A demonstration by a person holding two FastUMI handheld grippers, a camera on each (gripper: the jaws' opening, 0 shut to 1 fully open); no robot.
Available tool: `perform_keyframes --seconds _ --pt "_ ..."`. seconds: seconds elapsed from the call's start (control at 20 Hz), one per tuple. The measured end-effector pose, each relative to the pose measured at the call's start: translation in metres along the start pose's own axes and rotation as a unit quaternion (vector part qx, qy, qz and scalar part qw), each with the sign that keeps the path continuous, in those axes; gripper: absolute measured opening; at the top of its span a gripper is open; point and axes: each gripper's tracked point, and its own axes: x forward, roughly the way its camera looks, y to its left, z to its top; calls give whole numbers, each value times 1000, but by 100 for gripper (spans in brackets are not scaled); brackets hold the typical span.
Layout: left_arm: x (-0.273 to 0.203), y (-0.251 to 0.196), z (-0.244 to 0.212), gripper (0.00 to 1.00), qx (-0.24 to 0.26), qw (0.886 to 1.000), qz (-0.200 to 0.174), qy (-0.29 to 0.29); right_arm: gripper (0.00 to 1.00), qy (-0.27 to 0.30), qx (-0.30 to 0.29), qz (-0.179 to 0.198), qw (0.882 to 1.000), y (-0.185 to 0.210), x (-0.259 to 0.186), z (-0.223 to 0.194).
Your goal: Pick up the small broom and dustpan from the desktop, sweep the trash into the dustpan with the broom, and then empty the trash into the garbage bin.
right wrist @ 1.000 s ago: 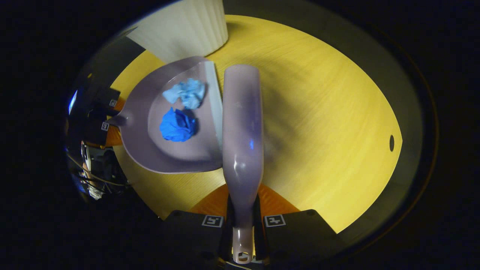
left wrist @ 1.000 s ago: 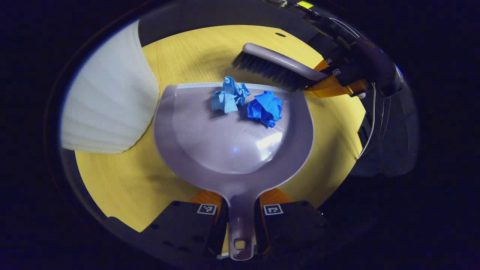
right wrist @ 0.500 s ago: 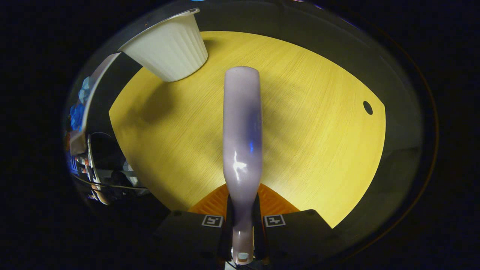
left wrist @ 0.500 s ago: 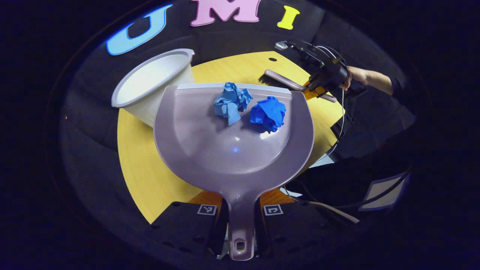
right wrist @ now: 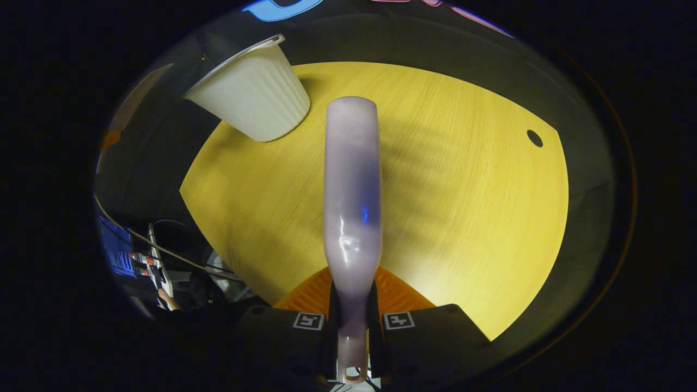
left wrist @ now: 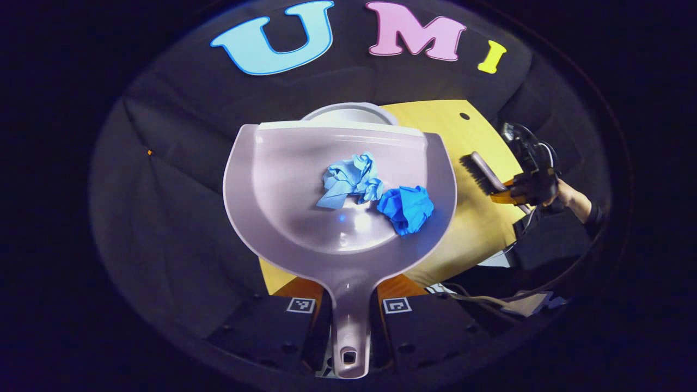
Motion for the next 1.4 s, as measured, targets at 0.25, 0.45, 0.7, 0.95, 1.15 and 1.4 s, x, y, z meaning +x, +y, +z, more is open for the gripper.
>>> perform_keyframes --seconds 0.25,0.45,0.7,0.95,1.15,1.4 --pt "103 -64 98 29 52 995 46 74 25 8 -17 9 1000 -6 -1 3" --pt "159 -141 140 28 151 975 107 125 25 8 -15 9 1000 -3 -1 2" --pt "212 -277 141 29 268 932 171 174 25 8 10 22 1000 0 2 0" --pt "254 -354 104 29 251 944 164 135 25 2 28 33 999 3 1 -1" --pt "222 -379 78 29 189 967 173 -4 25 -13 55 32 998 10 1 2" --pt "211 -516 44 28 171 968 76 -166 25 -36 93 32 995 8 -8 15"
